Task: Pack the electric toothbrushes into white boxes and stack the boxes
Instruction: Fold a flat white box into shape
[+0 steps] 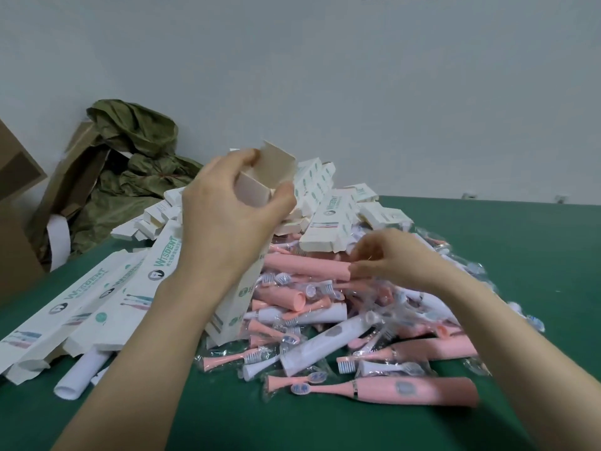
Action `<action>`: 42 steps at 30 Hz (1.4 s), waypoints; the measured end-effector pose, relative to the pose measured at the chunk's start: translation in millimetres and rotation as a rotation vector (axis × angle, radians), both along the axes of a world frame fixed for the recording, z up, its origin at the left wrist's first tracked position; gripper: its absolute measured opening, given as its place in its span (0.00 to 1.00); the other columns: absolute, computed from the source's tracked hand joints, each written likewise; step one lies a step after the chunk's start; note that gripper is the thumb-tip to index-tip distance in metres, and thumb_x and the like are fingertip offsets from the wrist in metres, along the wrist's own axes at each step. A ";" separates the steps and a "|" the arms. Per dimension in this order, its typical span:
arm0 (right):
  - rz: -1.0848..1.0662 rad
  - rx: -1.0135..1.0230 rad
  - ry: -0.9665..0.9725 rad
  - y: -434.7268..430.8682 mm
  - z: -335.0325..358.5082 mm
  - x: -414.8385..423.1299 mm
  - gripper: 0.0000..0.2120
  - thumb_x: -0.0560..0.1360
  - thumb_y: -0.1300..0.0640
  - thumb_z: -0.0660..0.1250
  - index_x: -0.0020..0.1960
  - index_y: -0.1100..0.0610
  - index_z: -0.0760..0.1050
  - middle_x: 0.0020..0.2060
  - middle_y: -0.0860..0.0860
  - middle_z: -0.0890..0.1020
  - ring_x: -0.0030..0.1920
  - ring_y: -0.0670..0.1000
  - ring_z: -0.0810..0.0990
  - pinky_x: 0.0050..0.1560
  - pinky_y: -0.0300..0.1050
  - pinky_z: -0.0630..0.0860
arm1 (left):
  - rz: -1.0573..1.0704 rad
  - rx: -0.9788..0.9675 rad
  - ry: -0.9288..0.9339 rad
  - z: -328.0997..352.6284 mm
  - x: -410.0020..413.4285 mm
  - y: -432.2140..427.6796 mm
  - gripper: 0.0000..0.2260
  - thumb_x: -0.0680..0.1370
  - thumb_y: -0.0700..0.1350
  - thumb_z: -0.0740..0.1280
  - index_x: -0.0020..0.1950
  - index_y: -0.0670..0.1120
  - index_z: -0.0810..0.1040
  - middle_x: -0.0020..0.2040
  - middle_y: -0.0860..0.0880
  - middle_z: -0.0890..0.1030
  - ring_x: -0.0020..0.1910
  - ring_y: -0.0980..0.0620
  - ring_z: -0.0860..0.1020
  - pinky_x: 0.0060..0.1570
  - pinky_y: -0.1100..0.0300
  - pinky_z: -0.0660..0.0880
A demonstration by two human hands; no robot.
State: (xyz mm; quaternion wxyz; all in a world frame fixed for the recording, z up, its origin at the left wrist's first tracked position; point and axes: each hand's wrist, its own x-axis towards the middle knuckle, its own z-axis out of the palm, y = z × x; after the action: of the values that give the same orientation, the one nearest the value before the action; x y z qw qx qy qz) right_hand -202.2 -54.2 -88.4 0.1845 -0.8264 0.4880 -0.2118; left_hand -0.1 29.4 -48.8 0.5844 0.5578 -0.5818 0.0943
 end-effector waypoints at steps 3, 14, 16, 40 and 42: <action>0.037 0.089 -0.065 3.3 -12.4 5.8 0.09 0.71 0.45 0.71 0.44 0.51 0.80 0.37 0.47 0.82 0.29 0.40 0.74 0.30 0.32 0.68 | -0.026 0.044 0.000 -8.3 -7.7 -5.9 0.25 0.67 0.55 0.68 0.62 0.45 0.79 0.52 0.54 0.78 0.50 0.59 0.73 0.49 0.73 0.66; -0.020 -0.043 -0.173 4.7 -0.8 1.0 0.09 0.73 0.50 0.69 0.47 0.54 0.75 0.35 0.47 0.81 0.34 0.45 0.80 0.33 0.33 0.74 | 0.000 0.073 -0.050 -28.5 -6.5 -23.9 0.23 0.69 0.52 0.74 0.61 0.46 0.78 0.56 0.50 0.81 0.48 0.64 0.67 0.45 0.77 0.57; -0.023 0.003 -0.523 6.7 16.2 -12.2 0.05 0.73 0.54 0.70 0.47 0.55 0.78 0.36 0.50 0.84 0.36 0.48 0.83 0.39 0.40 0.81 | -0.008 0.104 -0.053 -30.3 -10.0 -30.6 0.23 0.68 0.51 0.74 0.61 0.46 0.78 0.56 0.49 0.81 0.50 0.61 0.70 0.46 0.79 0.57; -0.006 -0.817 -0.548 10.4 75.2 -19.8 0.13 0.78 0.56 0.60 0.61 0.55 0.75 0.36 0.43 0.78 0.38 0.44 0.80 0.47 0.41 0.77 | -0.029 0.262 -0.168 -44.0 -19.4 -49.1 0.27 0.68 0.54 0.72 0.64 0.44 0.75 0.60 0.48 0.78 0.59 0.49 0.74 0.48 0.68 0.60; 0.146 -0.714 -0.559 7.4 80.8 -21.3 0.13 0.77 0.60 0.61 0.60 0.54 0.74 0.37 0.45 0.78 0.37 0.42 0.79 0.46 0.37 0.76 | -0.020 0.266 -0.174 -46.5 -19.1 -48.9 0.26 0.67 0.53 0.72 0.63 0.44 0.76 0.58 0.47 0.79 0.57 0.49 0.74 0.47 0.69 0.59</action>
State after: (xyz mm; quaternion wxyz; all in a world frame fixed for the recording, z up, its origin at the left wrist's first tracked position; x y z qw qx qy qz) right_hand -223.5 -46.8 -7.5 0.0271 -0.7815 0.2563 -0.5681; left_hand -19.2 -19.5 -95.3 0.4537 0.6140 -0.6432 0.0585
